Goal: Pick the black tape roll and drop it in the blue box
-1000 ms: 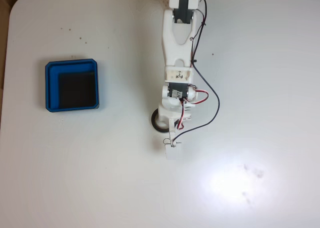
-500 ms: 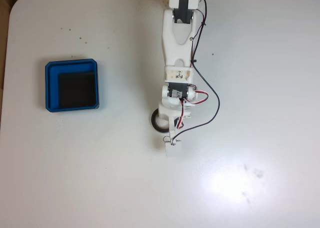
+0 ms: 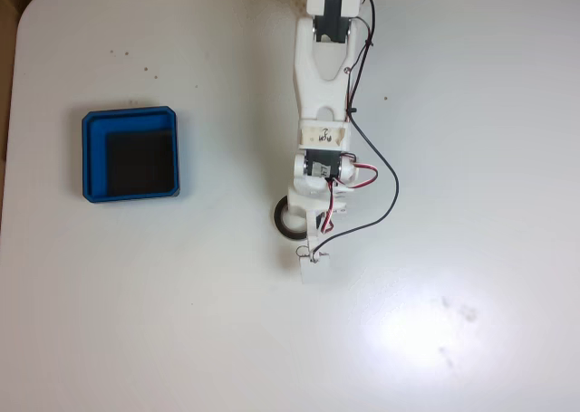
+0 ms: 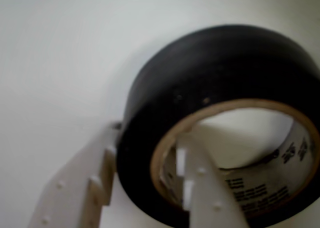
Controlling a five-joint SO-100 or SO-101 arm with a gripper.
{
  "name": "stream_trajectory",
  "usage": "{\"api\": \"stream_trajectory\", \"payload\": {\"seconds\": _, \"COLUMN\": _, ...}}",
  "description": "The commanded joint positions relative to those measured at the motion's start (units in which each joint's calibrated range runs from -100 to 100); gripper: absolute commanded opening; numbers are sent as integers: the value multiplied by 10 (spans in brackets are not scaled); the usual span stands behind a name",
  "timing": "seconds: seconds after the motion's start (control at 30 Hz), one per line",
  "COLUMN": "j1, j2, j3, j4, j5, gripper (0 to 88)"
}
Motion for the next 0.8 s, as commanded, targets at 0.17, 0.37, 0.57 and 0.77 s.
{"api": "stream_trajectory", "payload": {"seconds": 0.17, "j1": 8, "j2": -12, "j3": -40, "j4": 3, "j5": -4, "gripper": 13}}
{"api": "stream_trajectory", "payload": {"seconds": 0.37, "j1": 10, "j2": -14, "j3": -39, "j4": 4, "j5": 2, "gripper": 13}}
{"api": "stream_trajectory", "payload": {"seconds": 0.57, "j1": 11, "j2": -66, "j3": -35, "j4": 6, "j5": 2, "gripper": 13}}
{"api": "stream_trajectory", "payload": {"seconds": 0.77, "j1": 35, "j2": -100, "j3": -36, "j4": 55, "j5": 2, "gripper": 13}}
